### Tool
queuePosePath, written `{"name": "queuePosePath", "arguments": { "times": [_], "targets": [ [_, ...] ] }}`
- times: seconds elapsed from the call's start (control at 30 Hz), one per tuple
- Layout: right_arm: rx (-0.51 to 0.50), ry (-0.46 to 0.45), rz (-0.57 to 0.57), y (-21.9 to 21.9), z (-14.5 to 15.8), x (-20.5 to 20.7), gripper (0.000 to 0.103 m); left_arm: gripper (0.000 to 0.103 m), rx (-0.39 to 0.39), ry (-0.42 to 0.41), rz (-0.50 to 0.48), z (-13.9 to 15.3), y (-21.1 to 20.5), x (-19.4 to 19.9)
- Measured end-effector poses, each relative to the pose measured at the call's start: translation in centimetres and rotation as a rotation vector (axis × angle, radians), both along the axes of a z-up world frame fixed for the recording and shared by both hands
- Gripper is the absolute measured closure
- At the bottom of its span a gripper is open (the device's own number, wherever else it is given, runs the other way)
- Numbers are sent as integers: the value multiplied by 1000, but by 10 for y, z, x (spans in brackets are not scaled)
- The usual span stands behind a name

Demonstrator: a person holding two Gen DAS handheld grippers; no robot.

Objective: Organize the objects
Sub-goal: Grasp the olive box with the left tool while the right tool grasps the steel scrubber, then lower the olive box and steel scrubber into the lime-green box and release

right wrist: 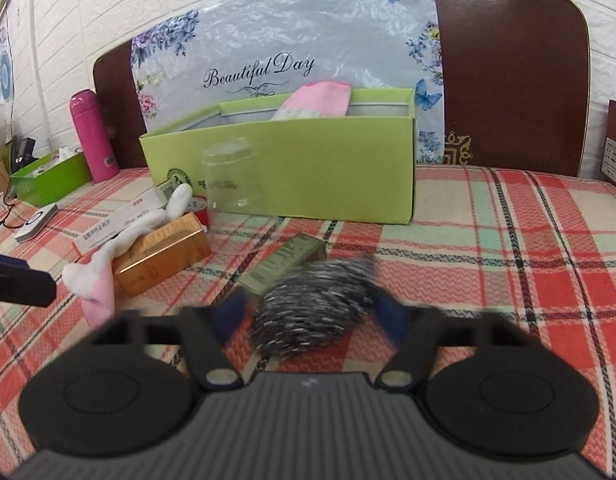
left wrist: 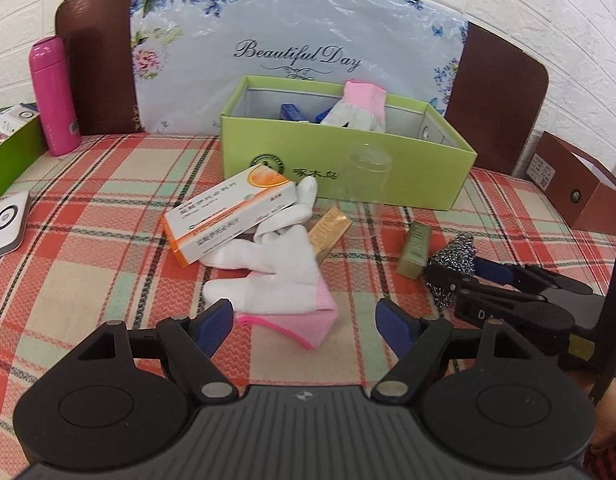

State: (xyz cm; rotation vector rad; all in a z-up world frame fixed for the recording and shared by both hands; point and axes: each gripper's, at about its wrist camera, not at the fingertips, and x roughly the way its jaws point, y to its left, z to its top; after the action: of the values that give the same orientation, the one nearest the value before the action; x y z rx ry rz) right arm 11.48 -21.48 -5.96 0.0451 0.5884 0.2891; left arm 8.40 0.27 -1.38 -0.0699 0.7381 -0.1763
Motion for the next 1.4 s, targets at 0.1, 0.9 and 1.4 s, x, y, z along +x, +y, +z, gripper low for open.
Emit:
{"name": "queuePosePath", "arguments": {
  "times": [0.1, 0.9, 1.4],
  "targets": [
    [7, 4, -16, -8, 5, -14, 54, 22, -5, -10, -51, 2, -15, 9],
    [19, 31, -56, -35, 2, -79, 47, 80, -7, 101, -256, -38, -71, 37],
    [-17, 93, -70, -32, -2, -71, 52, 69, -28, 90, -242, -42, -72, 35]
  ]
}}
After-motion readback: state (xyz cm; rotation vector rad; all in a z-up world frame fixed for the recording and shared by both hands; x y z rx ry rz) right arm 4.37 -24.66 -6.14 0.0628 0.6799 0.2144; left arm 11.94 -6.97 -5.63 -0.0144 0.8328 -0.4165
